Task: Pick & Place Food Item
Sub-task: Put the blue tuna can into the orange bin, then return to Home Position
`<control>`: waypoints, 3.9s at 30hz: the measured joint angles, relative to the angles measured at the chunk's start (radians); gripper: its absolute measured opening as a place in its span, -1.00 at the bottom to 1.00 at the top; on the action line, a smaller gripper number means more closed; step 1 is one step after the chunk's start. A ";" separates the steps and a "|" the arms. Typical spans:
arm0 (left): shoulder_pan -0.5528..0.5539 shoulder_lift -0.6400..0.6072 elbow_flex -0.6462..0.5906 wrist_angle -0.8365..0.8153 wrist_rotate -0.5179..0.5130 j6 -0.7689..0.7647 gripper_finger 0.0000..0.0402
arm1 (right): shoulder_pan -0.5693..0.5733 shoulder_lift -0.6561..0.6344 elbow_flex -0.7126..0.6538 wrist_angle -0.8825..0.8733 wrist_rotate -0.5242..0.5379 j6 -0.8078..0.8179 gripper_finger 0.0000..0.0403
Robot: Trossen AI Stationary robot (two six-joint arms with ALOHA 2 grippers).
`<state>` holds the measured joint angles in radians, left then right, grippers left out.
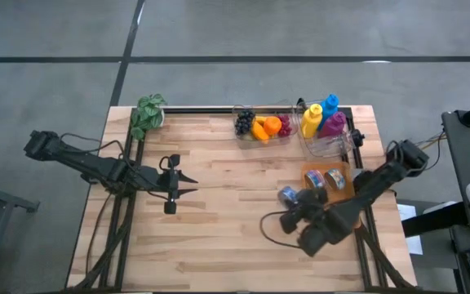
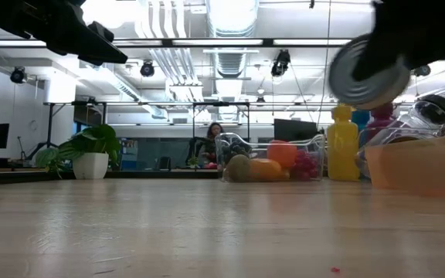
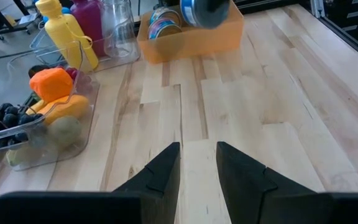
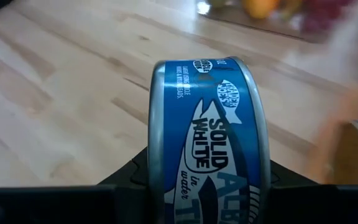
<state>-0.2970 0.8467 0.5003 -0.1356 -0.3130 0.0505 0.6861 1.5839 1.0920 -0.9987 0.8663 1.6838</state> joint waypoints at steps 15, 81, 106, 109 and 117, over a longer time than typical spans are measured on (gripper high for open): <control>0.000 0.000 0.000 0.000 0.000 0.000 -0.46 | 0.185 -0.021 -0.022 -0.468 -0.287 0.523 -0.40; 0.000 0.000 0.000 0.000 0.000 0.000 -0.46 | 0.182 -0.028 0.119 -0.511 0.120 0.208 -0.60; 0.000 0.000 0.000 0.000 0.000 0.000 -0.46 | 0.193 -0.364 0.038 0.078 -0.034 -0.868 -0.96; 0.000 0.000 0.000 0.000 0.000 0.000 -0.46 | 0.193 -0.419 -0.059 0.326 -0.152 -1.096 -0.96; 0.000 0.000 0.000 0.004 0.002 -0.080 -0.46 | 0.193 -0.555 -0.284 0.812 -0.440 -1.543 -0.96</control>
<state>-0.2974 0.8463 0.5003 -0.1314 -0.3111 -0.0291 0.8791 1.0285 0.8078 -0.1872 0.4264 0.1408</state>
